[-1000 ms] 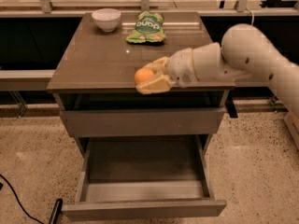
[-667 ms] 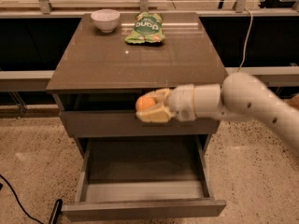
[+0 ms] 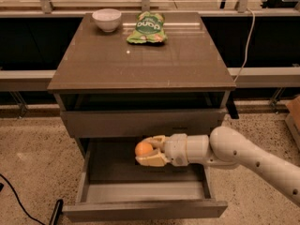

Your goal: Place orange into middle drawer

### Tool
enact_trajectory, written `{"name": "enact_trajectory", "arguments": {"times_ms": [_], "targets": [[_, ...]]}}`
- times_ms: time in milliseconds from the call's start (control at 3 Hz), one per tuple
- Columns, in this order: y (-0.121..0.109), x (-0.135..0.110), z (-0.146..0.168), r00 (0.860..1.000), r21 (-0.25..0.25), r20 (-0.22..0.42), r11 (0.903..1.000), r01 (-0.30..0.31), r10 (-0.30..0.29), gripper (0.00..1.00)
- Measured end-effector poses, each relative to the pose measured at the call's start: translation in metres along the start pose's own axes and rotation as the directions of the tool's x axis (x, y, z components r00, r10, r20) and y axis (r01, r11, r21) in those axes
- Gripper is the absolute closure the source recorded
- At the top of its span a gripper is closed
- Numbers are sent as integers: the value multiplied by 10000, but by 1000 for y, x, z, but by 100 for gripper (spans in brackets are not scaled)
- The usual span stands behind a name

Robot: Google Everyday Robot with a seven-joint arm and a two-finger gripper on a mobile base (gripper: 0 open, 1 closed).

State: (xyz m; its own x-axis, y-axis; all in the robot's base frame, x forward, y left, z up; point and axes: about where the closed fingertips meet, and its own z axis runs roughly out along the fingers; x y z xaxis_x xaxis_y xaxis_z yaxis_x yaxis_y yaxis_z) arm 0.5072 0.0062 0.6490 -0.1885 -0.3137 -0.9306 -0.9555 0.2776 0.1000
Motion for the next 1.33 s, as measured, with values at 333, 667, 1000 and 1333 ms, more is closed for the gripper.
{"name": "enact_trajectory", "arguments": {"times_ms": [333, 667, 1000, 1333], "targets": [[-3, 51, 15, 9982, 215, -589, 9997, -64, 76, 100], [-13, 92, 31, 9920, 43, -1256, 9999, 98, -92, 100], [-36, 131, 57, 9850, -644, -1682, 9975, 278, -383, 100], [-35, 131, 59, 9834, -648, -1769, 9974, 302, -413, 100]]}}
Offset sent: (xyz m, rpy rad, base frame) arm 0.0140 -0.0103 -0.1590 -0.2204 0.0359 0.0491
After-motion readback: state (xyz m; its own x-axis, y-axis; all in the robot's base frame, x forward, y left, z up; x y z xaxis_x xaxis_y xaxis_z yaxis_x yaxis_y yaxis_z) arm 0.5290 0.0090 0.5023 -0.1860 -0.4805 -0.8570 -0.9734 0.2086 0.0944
